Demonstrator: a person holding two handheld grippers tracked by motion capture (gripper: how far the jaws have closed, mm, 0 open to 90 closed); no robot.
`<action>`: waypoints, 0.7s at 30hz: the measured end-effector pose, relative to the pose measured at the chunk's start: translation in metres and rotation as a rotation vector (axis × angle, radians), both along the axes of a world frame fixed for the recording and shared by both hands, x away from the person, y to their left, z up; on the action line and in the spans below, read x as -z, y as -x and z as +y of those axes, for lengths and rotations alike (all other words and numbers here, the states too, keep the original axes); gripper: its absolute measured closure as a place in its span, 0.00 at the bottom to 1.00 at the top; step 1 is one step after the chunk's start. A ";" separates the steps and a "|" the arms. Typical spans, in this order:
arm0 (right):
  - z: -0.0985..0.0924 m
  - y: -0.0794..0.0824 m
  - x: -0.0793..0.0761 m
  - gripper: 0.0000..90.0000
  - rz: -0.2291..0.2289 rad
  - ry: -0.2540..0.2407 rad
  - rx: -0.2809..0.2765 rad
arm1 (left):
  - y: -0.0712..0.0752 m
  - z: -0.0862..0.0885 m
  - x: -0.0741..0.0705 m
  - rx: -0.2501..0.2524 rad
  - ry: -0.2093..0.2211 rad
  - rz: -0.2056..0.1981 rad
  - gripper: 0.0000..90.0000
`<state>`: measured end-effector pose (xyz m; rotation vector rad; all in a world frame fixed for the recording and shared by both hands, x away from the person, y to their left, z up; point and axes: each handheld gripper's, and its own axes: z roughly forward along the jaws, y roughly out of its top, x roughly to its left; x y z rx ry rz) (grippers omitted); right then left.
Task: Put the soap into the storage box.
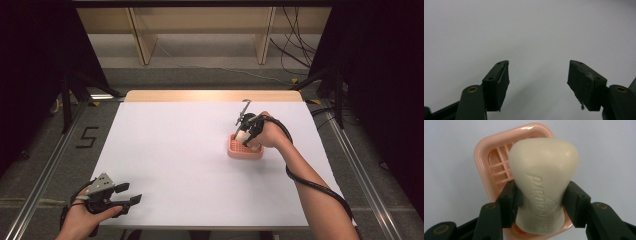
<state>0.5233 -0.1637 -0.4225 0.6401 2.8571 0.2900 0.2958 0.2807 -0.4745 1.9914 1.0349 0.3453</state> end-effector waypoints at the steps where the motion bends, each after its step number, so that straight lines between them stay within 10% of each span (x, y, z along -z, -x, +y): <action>1: 0.001 0.000 0.000 0.56 0.002 -0.002 0.007 | 0.000 0.000 0.000 0.006 0.003 0.001 0.37; 21: 0.003 0.003 0.008 0.55 0.005 0.005 -0.008 | -0.001 0.000 0.001 0.010 0.007 -0.006 0.37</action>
